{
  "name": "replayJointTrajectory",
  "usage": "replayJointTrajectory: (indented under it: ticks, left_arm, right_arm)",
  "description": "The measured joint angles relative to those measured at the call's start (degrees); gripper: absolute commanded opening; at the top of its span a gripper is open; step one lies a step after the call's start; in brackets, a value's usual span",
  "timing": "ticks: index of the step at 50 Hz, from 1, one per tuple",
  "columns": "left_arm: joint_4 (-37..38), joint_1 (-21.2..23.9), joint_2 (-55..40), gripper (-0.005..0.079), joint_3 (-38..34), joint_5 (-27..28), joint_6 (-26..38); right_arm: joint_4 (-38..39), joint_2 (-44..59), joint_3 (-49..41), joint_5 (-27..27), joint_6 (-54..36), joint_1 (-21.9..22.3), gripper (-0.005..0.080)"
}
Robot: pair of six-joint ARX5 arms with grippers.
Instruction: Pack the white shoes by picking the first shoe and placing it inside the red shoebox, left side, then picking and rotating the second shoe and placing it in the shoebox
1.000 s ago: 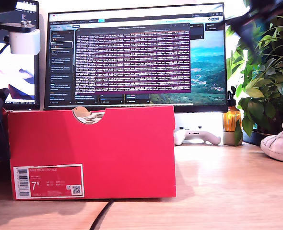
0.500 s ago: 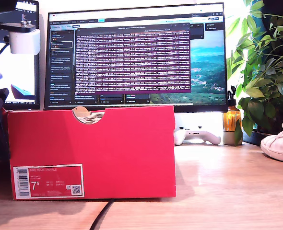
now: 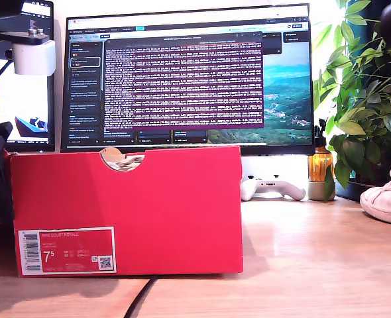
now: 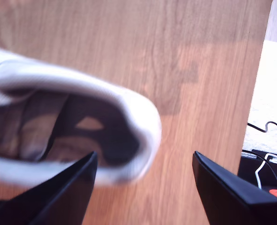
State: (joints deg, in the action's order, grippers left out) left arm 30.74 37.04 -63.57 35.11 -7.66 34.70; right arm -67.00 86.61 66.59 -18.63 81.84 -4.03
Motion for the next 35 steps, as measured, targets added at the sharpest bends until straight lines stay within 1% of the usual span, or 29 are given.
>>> replayJointTrajectory:
  ticks: [5, 14, 18, 20, 21, 23, 26, 27, 28, 29, 30, 32, 35]
  left_arm:
    - [0.0, 0.0, 0.0, -0.0019, 0.0, 0.0, 0.0]
    - [0.0, 0.0, 0.0, -0.0019, 0.0, 0.0, 0.0]
    - [0.0, 0.0, 0.0, -0.0019, 0.0, 0.0, 0.0]
    - [0.0, 0.0, 0.0, -0.0019, 0.0, 0.0, 0.0]
    - [0.0, 0.0, 0.0, -0.0019, 0.0, 0.0, 0.0]
    - [0.0, 0.0, 0.0, -0.0019, 0.0, 0.0, 0.0]
    - [0.0, 0.0, 0.0, -0.0019, 0.0, 0.0, 0.0]
    - [0.0, 0.0, 0.0, -0.0019, 0.0, 0.0, 0.0]
    - [0.0, 0.0, 0.0, -0.0019, 0.0, 0.0, 0.0]
    - [0.0, 0.0, 0.0, -0.0019, 0.0, 0.0, 0.0]
    - [0.0, 0.0, 0.0, -0.0019, 0.0, 0.0, 0.0]
    - [0.0, 0.0, 0.0, -0.0019, 0.0, 0.0, 0.0]
    - [0.0, 0.0, 0.0, -0.0019, 0.0, 0.0, 0.0]
  right_arm:
    - [4.1, -0.1, -2.2, 1.6, 0.0, 1.2, 0.0587]
    - [12.0, -0.1, -10.0, 4.9, 0.5, 3.0, 0.0583]
    - [14.8, -0.1, -12.7, 5.2, 0.8, 3.5, 0.0544]
    - [16.0, -0.1, -13.5, 5.2, 1.9, 3.7, 0.0493]
    - [16.5, -0.1, -13.8, 5.2, 1.9, 3.8, 0.0455]
    - [17.5, -0.1, -14.3, 5.4, 2.4, 4.0, 0.0346]
    - [18.3, -0.1, -14.7, 5.4, 3.5, 4.0, 0.0102]
    - [18.3, -0.1, -14.7, 5.5, 4.0, 4.0, 0.0009]
    - [18.4, -0.1, -14.7, 5.5, 4.0, 4.0, -0.0027]
    - [18.5, -0.1, -14.7, 5.5, 5.2, 4.0, 0.0007]
    - [18.6, -0.1, -14.7, 5.5, 5.4, 4.0, 0.0010]
    - [18.8, -0.1, -14.7, 5.6, 5.4, 4.0, -0.0016]
    - [18.5, -0.1, -14.7, 5.6, 4.9, 4.1, -0.0013]
